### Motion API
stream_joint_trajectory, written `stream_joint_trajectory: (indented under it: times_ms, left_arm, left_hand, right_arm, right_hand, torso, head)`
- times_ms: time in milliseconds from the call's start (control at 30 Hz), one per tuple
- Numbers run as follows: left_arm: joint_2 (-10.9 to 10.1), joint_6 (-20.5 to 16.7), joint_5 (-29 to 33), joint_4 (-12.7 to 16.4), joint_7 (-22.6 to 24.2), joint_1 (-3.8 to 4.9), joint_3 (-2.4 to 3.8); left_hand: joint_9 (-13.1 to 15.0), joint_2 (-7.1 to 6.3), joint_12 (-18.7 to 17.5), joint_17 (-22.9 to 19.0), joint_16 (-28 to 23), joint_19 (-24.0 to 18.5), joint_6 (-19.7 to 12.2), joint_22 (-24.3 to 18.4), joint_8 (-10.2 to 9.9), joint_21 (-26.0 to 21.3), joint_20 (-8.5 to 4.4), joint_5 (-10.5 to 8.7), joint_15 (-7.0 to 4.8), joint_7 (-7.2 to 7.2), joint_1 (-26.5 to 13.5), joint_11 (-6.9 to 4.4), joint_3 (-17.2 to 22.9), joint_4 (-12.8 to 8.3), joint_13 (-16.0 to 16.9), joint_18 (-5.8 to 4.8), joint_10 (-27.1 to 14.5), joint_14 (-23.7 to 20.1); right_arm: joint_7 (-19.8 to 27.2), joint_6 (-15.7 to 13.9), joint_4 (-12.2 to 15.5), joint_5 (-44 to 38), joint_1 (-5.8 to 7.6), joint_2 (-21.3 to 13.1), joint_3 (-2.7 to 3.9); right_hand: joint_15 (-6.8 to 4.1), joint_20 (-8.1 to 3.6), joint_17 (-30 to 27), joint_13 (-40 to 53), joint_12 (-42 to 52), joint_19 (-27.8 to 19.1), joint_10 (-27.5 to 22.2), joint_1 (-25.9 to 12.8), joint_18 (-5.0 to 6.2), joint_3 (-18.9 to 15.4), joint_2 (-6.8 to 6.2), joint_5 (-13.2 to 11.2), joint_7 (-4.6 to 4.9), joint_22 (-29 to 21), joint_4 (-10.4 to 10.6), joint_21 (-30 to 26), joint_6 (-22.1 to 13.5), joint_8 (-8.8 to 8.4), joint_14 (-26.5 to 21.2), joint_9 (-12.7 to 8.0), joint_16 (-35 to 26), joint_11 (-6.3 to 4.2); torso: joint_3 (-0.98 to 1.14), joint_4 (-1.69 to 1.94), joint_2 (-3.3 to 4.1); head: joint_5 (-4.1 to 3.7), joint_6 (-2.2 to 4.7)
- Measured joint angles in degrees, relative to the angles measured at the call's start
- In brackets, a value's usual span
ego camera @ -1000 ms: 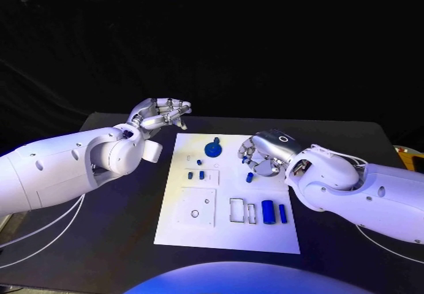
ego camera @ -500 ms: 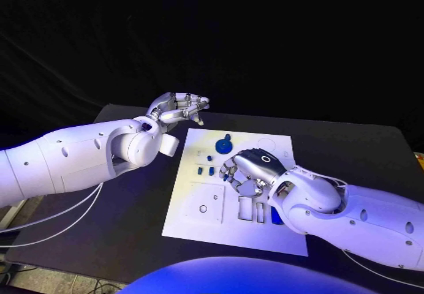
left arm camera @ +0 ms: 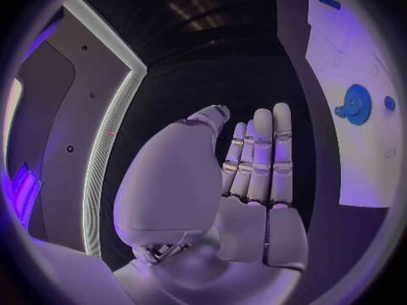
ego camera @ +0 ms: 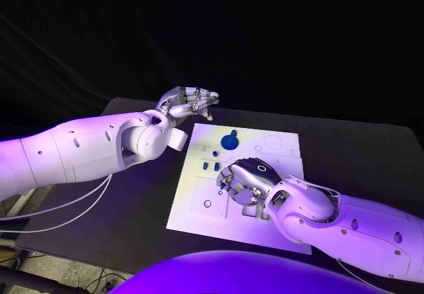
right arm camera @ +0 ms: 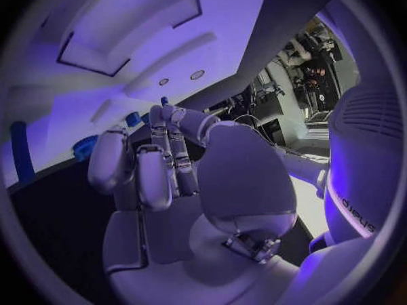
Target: Assemble the parts on the task board
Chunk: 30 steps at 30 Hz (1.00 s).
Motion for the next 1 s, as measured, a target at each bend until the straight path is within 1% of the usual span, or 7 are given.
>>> stream_joint_trajectory:
  times_ms: [267, 333, 633, 1000]
  left_arm:
    - [0.05, 0.0, 0.02, 0.0, -0.03, 0.01, 0.0]
    - [0.05, 0.01, 0.03, -0.01, -0.03, 0.01, 0.0]
    - [0.02, 0.03, 0.06, -0.02, -0.05, 0.0, 0.0]
    - [-0.01, 0.04, 0.08, -0.05, -0.1, 0.0, 0.0]
  left_hand:
    - [0.0, 0.0, 0.0, 0.0, 0.0, 0.0, 0.0, -0.01, 0.0, 0.0, 0.0, 0.0, 0.0, 0.0, 0.0, -0.01, 0.0, 0.0, 0.0, 0.0, 0.0, 0.0]
    - [0.0, 0.0, 0.0, 0.0, 0.0, 0.0, 0.0, -0.01, 0.0, 0.0, 0.0, 0.0, 0.0, 0.0, 0.0, -0.21, 0.0, 0.0, 0.0, 0.0, -0.21, 0.0]
    - [0.0, 0.0, -0.01, 0.01, 0.0, 0.0, 0.0, -0.01, 0.0, 0.0, 0.0, 0.0, 0.0, 0.0, 0.0, -0.21, 0.0, 0.0, 0.0, 0.0, -0.2, 0.0]
    - [0.08, 0.0, -0.01, 0.01, 0.0, 0.0, 0.0, -0.01, 0.23, 0.0, 0.0, 0.0, 0.0, 0.0, 0.0, -0.21, 0.0, 0.0, 0.01, 0.0, -0.2, 0.0]
  right_arm:
    - [0.13, 0.09, -0.87, -0.03, -0.34, 0.38, -0.12]
    - [0.17, 0.16, -0.97, -0.04, -0.39, 0.42, -0.15]
    - [0.37, 0.54, -1.74, -0.05, -0.67, 0.98, -0.22]
    - [0.57, 0.95, -1.86, -0.05, -0.84, 1.21, -0.29]
  right_hand:
    - [0.0, 0.14, -0.2, 0.03, -0.01, 0.4, -0.05, -0.02, -0.01, -0.15, -0.02, -0.14, 0.04, 1.23, 0.13, 0.91, 0.04, -0.06, 0.0, 0.13, 0.0, -0.05]
    - [0.0, 0.14, -0.2, 0.03, -0.01, 0.4, -0.14, -0.02, -0.01, -0.19, -0.02, -0.14, 0.04, 1.27, 0.16, 0.91, 0.04, -0.07, 0.0, 0.18, 0.0, -0.14]
    - [0.0, 0.14, -0.35, 0.07, -0.09, 0.4, -0.17, -0.02, -0.01, -0.25, -0.03, -0.26, 0.03, 1.34, 0.1, 0.9, 0.03, 0.07, 0.0, 0.29, 0.0, -0.17]
    - [0.0, 0.14, -0.5, 0.14, -0.22, 0.4, -0.16, -0.03, 0.0, -0.26, -0.04, -0.48, -0.03, 1.41, 0.09, 0.9, -0.03, 0.07, 0.0, 0.28, 0.0, -0.16]
  torso:
    - [-0.02, 0.05, 0.02]
    - [-0.05, 0.05, 0.02]
    - [-0.05, 0.05, 0.0]
    - [-0.05, 0.06, 0.0]
  head:
    - [0.18, -0.12]
    - [0.21, -0.12]
    - [0.32, -0.12]
    - [0.4, -0.13]
